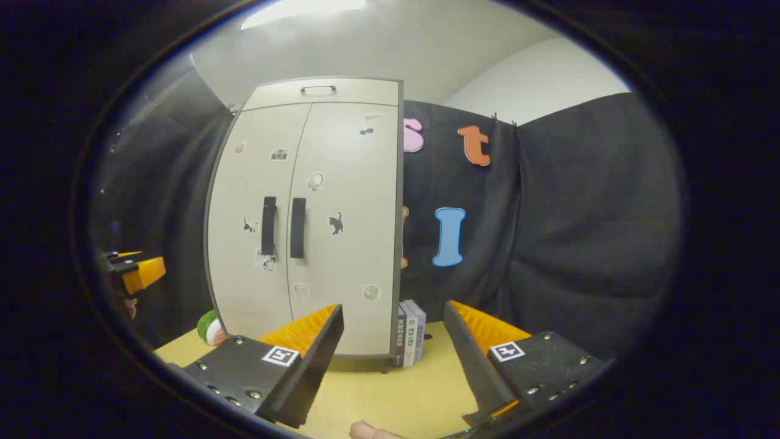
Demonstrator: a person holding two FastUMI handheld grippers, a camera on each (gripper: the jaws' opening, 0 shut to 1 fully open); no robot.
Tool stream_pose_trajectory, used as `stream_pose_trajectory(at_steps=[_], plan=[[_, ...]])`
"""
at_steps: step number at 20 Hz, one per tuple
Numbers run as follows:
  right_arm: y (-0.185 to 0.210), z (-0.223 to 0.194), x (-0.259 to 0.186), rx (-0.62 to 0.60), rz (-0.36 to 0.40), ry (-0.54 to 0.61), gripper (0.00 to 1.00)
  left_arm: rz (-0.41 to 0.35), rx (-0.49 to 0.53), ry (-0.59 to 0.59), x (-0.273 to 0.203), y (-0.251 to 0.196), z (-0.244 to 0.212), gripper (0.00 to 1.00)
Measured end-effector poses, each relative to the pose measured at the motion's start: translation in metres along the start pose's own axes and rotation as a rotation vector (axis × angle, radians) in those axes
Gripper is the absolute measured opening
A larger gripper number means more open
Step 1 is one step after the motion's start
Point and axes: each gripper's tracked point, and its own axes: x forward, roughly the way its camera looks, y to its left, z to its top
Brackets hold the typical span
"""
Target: Open the right door of the double-door shoe cabinet with the right hand, and open the left door with the left hand.
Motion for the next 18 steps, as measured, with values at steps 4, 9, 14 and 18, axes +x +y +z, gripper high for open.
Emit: stream_pose_trajectory(at_steps=[4, 9, 14, 18], plan=[[-0.003, 0.007, -0.002, -0.025, -0.027, -0.012, 0.98, -0.016, -0.007, 0.009, -0.002, -0.005, 0.003, 0.95], [0.000, 0.016, -0.005, -0.032, -0.023, -0.021, 0.94, -0.008, 0.005, -0.032, -0.005, -0.004, 0.021, 0.95], [0.004, 0.017, -0.003, -0.039, -0.024, -0.031, 0.94, -0.052, -0.015, -0.040, -0.005, -0.016, 0.018, 0.96], [0.012, 0.019, 0.014, -0.049, -0.026, -0.039, 0.94, -0.140, -0.033, -0.040, 0.004, -0.034, 0.008, 0.96]])
